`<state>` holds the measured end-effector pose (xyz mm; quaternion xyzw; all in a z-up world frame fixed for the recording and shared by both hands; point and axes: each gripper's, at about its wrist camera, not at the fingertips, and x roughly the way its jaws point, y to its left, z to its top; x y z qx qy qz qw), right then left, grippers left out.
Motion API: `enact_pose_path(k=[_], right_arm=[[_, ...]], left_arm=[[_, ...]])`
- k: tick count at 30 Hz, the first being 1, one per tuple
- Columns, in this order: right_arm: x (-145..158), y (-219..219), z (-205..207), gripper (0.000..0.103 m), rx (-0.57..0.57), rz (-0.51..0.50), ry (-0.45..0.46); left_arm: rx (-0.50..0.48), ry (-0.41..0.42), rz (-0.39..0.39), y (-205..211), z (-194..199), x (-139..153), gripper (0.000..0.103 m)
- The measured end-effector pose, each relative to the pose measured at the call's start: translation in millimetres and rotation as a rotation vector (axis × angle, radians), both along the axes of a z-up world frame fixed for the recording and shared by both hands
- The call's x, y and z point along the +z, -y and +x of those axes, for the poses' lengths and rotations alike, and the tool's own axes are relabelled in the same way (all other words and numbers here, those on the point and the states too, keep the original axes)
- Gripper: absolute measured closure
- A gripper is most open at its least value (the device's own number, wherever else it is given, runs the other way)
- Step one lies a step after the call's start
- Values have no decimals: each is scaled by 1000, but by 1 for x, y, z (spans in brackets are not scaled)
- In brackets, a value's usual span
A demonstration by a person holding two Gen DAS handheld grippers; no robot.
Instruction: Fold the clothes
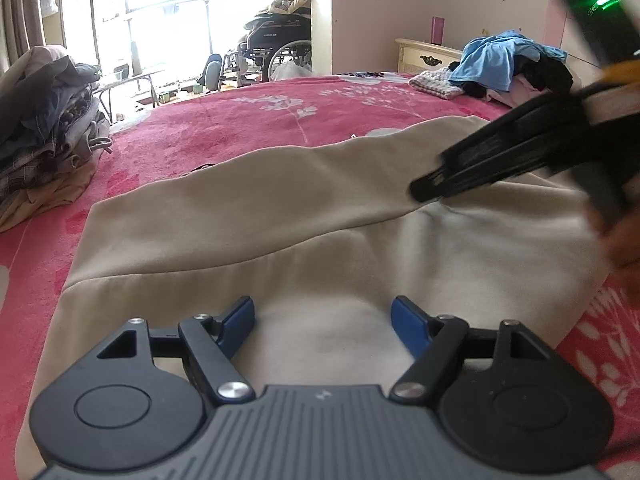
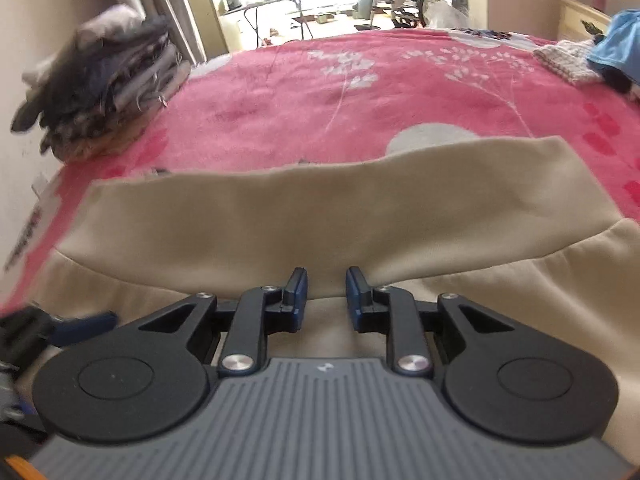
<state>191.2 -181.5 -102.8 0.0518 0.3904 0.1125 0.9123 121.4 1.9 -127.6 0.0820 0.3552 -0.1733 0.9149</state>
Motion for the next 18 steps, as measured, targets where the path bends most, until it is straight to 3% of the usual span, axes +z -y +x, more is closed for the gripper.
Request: enact_pose_path(k=[4, 6, 8, 12, 15, 18], right_arm=[[20, 1, -33, 82, 3, 7, 24], [-8, -3, -45, 83, 20, -17, -40], [-25, -5, -54, 82, 32, -36, 37], [-9, -3, -59, 82, 3, -29, 22], [16, -7, -85, 82, 42, -78, 100], [5, -14, -97, 83, 97, -73, 33]], left_arm=[[8, 4, 1, 1, -1, -1, 26], [5, 1, 7, 2, -1, -2, 26], [4, 1, 13, 3, -1, -2, 26], [1, -17, 8, 2, 3, 1, 25], [6, -16, 6, 2, 2, 1, 25], [8, -14, 10, 4, 1, -1, 25]])
